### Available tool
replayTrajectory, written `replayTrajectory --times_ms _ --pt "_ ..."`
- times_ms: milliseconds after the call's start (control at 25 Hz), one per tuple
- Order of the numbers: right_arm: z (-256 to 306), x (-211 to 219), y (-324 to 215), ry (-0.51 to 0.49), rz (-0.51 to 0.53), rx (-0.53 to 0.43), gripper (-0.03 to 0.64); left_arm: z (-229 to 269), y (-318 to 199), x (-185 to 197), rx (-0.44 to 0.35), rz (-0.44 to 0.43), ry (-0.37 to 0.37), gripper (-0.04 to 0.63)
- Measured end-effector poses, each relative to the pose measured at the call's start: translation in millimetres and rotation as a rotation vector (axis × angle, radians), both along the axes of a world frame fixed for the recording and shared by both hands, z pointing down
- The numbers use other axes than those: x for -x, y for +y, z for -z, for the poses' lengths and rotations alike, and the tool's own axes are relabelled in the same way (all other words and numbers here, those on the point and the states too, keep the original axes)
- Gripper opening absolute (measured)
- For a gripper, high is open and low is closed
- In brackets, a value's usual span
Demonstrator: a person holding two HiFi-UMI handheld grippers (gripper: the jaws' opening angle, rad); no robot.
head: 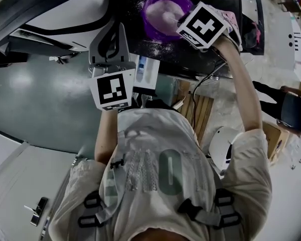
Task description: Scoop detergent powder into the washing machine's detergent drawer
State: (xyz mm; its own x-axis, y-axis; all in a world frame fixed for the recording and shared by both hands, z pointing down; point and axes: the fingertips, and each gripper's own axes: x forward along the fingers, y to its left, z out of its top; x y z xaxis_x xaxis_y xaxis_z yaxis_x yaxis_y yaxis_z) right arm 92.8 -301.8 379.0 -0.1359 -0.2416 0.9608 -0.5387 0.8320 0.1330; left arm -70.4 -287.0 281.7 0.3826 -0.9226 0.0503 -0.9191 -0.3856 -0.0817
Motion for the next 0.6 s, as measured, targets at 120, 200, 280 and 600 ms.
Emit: replayTrajectory --times_ms 120,200,280,600 --pt "-2.6 4.0 3.6 -0.053 -0.053 0.041 0.011 1.0 -2.0 1.3 -0.001 0.0 0.002 0.02" --pt "-3.0 5.5 5.4 -0.113 -0.112 0.077 0.011 1.8 -3.1 2.6 -0.005 0.0 0.007 0.02" --pt "-2.7 6.3 6.3 -0.189 -0.178 0.119 0.011 1.1 -4.8 2.8 -0.005 -0.002 0.007 0.02" --pt "14.9 6.8 -0.3 -0.516 -0.412 0.212 0.011 5.7 -10.8 1.9 -0.013 -0.007 0.012 0.02"
